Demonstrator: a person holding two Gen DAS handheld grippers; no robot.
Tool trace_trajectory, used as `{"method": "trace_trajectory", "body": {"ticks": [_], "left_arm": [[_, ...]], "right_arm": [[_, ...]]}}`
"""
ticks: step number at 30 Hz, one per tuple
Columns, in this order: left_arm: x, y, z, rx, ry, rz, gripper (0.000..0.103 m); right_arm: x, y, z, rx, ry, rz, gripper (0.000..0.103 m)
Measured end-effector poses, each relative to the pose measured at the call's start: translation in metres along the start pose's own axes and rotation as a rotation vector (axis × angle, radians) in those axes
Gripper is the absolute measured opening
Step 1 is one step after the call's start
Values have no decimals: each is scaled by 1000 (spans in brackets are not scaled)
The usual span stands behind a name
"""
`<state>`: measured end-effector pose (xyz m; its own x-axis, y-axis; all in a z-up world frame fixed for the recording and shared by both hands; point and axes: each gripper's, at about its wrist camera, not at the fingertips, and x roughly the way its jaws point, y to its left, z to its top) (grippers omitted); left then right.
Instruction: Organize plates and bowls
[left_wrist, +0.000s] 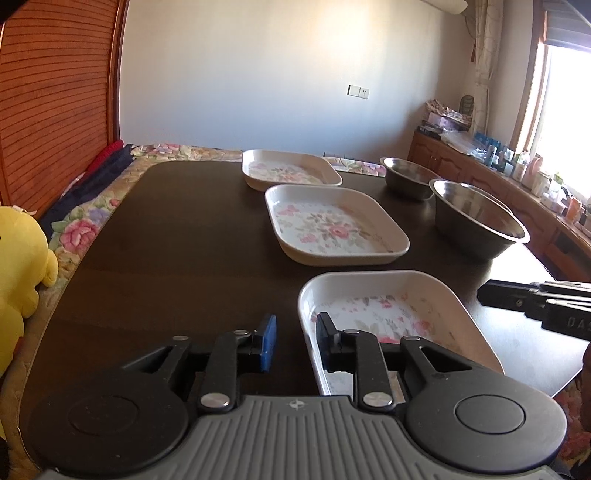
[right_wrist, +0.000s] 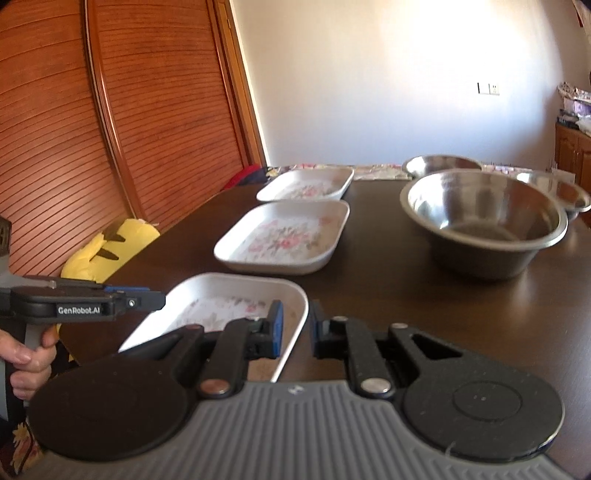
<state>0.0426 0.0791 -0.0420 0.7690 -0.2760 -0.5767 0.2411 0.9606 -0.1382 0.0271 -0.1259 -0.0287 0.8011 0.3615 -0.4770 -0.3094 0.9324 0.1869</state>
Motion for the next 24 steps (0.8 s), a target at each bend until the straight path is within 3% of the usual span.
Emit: {"method": "trace_trajectory", "body": {"ticks": [7,11,17,24], "left_arm": [[3,1,15,8,-26,5,43],[9,4,23,7,-31,6,51],[15,8,38,12,-51,8,74],[31,7,53,59,-48,28,75]], "right_arm": [[9,-6,20,-31,-10,-23,18],[17,-9,28,-44,-14,-40,38],[34,-16,37,-49,-2,-57,47],[58,-17,45,-76,22,-56,48]]}}
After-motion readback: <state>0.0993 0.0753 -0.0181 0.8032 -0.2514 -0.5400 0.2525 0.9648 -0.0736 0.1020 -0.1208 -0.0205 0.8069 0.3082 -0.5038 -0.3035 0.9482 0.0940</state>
